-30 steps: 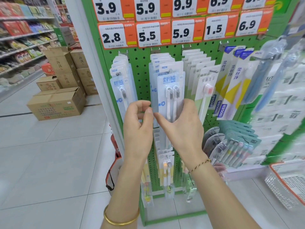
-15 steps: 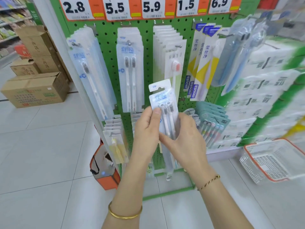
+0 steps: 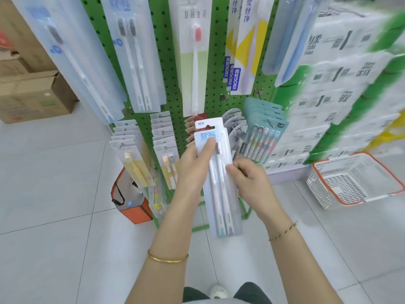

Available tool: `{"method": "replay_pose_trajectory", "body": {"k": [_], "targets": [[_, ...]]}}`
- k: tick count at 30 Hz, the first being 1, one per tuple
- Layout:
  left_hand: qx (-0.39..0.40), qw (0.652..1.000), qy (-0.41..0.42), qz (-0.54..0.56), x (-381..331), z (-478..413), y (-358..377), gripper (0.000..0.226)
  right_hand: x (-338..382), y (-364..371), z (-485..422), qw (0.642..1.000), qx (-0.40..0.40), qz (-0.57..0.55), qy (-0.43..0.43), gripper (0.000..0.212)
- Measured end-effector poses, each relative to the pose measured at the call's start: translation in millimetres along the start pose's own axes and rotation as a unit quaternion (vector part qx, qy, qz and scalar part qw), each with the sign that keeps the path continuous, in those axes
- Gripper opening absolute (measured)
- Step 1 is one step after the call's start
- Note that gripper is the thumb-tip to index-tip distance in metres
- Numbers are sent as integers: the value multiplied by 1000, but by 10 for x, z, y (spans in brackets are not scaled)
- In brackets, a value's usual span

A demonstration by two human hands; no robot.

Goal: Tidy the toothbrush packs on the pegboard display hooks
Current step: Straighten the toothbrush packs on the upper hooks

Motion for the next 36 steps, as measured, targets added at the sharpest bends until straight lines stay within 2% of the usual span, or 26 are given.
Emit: {"method": "replay_pose_trajectory", "body": {"k": [5, 11, 15, 16, 19, 24, 29, 31, 36], "targets": [[-21, 998, 29, -57, 86, -52, -24, 34, -22, 48, -3, 1000, -11, 11, -14, 45], [33, 996, 51, -61, 113, -110, -14, 4, -85, 84, -21, 999, -29, -26, 22, 42], [95, 986, 51, -130, 252, -83, 66, 46, -160, 42, -88, 991, -34, -97, 86, 33], [103, 984, 54, -138, 274, -56, 72, 51, -172, 31, -95, 990, -36, -100, 92, 32], [132, 977, 69, -150, 321, -9, 63, 50, -253, 23, -98, 986, -37, -117, 111, 25], [234, 946, 32, -224, 508, 116, 68, 53, -440, -49, -115, 965, -82, -172, 182, 28], [289, 918, 10, -270, 546, 213, 75, 64, -568, -114, -170, 953, -123, -202, 192, 27], [288, 907, 8, -307, 545, 224, 75, 73, -616, -129, -186, 950, -136, -202, 197, 24], [267, 884, 29, -382, 544, 229, 86, 108, -681, -161, -190, 934, -177, -224, 216, 39]]}}
Point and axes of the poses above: each hand's wrist, its own z-axis away from the middle knuckle, its own y-axis out of the palm, x = y × z, the point moved 4 cm from there along -z, towards the middle knuckle, and after that the axes turned 6 degrees about -x, right-handed, at the moved point
